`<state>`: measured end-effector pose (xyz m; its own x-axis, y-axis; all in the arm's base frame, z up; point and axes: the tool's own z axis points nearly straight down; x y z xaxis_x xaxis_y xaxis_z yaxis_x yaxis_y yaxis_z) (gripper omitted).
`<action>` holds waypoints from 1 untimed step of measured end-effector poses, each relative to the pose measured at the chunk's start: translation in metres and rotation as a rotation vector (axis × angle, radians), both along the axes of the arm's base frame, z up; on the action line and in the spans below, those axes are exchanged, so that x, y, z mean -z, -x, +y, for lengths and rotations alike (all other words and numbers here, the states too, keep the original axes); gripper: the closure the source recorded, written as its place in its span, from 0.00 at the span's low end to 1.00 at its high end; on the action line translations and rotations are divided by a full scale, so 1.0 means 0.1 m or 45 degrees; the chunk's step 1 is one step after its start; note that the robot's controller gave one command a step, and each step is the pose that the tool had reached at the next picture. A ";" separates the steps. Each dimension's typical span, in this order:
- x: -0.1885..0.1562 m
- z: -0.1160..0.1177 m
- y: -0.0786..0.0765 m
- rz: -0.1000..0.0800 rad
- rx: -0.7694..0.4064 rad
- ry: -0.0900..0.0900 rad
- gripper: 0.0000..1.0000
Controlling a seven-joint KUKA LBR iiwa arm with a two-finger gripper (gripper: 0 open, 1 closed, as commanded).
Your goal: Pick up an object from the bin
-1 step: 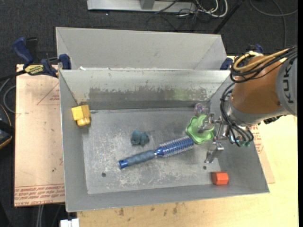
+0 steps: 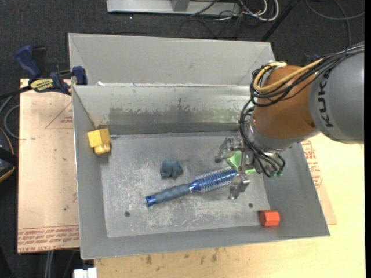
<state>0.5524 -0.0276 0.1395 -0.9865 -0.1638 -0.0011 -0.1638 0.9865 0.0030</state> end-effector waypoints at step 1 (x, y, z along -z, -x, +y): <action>-0.13 0.20 0.06 -0.002 -0.051 0.002 0.00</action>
Offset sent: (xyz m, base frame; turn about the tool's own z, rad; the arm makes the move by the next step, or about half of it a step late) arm -0.0061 0.0182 0.0126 -0.0383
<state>0.5468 -0.0076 0.1523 -0.9791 -0.2032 -0.0027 -0.2032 0.9791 0.0013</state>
